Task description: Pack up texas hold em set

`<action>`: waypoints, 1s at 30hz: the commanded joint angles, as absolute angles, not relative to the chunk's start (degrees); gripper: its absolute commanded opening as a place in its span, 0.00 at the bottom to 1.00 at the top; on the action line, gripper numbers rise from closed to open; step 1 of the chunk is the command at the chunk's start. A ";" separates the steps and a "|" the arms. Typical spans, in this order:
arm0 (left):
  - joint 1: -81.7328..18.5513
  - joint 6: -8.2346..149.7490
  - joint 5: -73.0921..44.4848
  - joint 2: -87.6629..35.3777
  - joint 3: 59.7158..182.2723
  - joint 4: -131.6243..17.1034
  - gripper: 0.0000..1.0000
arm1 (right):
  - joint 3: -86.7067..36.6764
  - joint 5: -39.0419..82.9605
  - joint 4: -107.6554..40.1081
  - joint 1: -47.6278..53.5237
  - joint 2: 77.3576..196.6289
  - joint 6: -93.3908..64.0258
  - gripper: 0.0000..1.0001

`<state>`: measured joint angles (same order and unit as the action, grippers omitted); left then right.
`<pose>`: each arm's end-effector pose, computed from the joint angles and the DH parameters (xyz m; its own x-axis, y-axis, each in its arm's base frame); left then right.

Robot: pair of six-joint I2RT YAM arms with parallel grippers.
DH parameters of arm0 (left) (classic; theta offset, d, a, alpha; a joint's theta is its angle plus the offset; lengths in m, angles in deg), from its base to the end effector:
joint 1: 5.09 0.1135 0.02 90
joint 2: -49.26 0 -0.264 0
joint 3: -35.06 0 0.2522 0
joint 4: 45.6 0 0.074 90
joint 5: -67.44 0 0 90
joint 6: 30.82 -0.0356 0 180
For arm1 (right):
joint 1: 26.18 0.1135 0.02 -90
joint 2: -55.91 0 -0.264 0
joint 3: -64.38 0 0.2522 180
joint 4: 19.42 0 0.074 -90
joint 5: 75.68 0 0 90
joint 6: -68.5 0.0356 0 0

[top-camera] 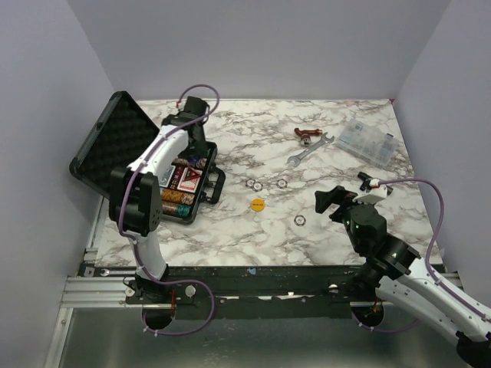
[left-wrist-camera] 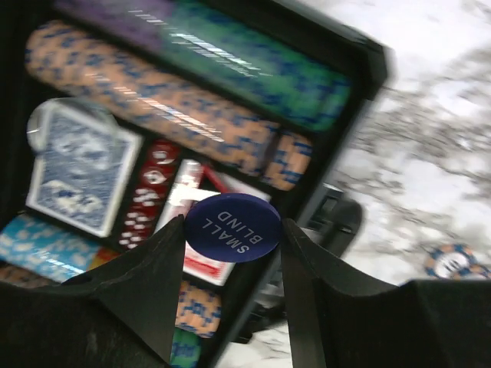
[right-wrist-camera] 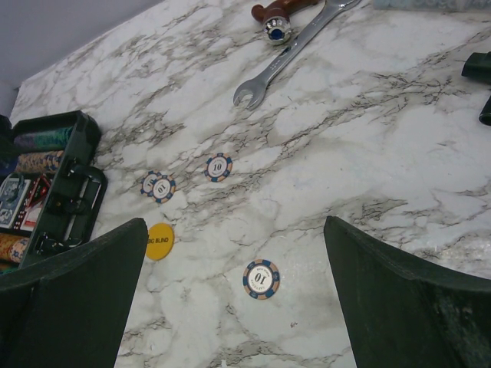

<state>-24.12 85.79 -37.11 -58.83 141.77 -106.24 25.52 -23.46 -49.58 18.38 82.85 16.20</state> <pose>0.3858 -0.1236 0.2626 -0.8379 -0.1696 -0.5188 -0.1914 0.9814 -0.0118 0.1068 0.0746 0.2532 -0.2621 0.4203 -0.8687 0.0256 0.9029 0.4291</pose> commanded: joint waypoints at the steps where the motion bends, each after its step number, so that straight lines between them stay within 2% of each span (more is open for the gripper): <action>1: -16.26 85.28 -38.96 -55.32 136.41 -108.84 0.26 | 25.65 -23.38 -48.84 18.29 82.49 16.09 1.00; 5: -11.80 83.99 -40.01 -55.36 133.81 -109.15 0.26 | 25.53 -23.42 -48.92 18.28 82.69 16.08 1.00; 20: -9.53 84.06 -48.49 -58.17 130.83 -109.63 0.29 | 25.23 -23.31 -48.82 18.33 82.52 15.18 1.00; 30: -7.27 83.36 -47.59 -61.54 131.04 -110.03 0.28 | 25.76 -22.96 -48.60 18.29 81.35 15.21 1.00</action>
<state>-8.51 83.97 -46.31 -59.90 131.06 -109.21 25.52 -23.46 -49.54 18.38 82.06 15.91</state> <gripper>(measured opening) 0.471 0.998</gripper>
